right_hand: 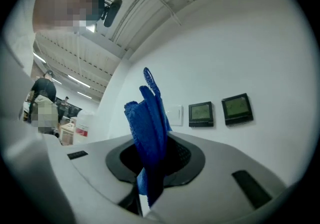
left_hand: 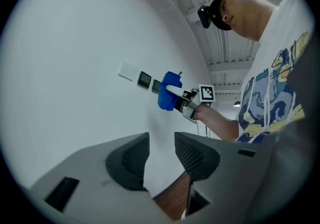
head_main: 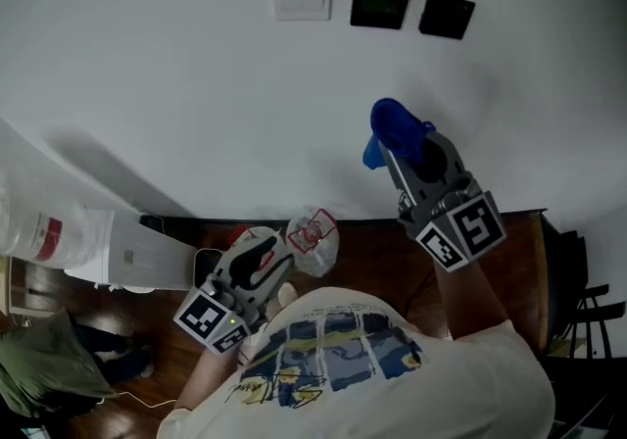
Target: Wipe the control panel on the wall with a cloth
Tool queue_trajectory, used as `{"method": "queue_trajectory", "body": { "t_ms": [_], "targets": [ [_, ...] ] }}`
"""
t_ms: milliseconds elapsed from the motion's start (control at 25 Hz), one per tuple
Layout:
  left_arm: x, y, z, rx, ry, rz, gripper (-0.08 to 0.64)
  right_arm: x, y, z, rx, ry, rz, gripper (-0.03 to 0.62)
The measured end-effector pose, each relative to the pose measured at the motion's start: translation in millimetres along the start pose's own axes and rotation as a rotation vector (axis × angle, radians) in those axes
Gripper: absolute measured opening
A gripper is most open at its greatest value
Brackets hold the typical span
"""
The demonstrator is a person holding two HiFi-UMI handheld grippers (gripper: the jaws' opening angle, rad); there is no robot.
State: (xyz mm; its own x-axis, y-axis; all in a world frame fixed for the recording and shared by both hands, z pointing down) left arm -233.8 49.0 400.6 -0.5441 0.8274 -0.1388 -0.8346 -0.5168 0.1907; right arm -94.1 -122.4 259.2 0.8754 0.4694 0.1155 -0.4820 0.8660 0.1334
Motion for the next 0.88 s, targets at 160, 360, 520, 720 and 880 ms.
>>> {"method": "queue_trajectory", "body": {
  "t_ms": [160,360,520,720,880],
  "targets": [
    [-46.3,-62.0,3.0,0.010,-0.039,-0.088,0.141,94.6,-10.3,30.1,-0.043,0.055,-0.131,0.089],
    [-120.1,-147.8,4.0,0.024,-0.041,-0.070,0.141,223.1,-64.7,53.7,-0.107,0.127,-0.104,0.089],
    [-141.7,-200.4,-5.1,-0.006,-0.021,-0.031,0.141,288.8,-81.5,51.8,-0.156,0.142,-0.060,0.089],
    [-161.9,-244.1,-15.6,-0.061,-0.009,0.078,0.141,347.3,-83.1,42.0,-0.169,0.121,0.027,0.089],
    [-179.9,-269.4,-19.2,-0.078,0.005,0.177,0.141,379.7,-80.9,31.2,-0.197,0.136,0.096,0.089]
  ]
}}
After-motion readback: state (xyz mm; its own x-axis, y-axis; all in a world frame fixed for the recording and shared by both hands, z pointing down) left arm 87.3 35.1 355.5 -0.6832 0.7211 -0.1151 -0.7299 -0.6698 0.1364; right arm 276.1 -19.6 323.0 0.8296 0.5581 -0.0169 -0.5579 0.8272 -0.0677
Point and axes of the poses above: the fingertips, and each gripper's own axes: x backward along the fingers, y to its left, z out of its underside, the point moved 3 cm from there along x, backward along the fingers, and after that the axes turned 5 degrees about y, right-handed, at the moved point
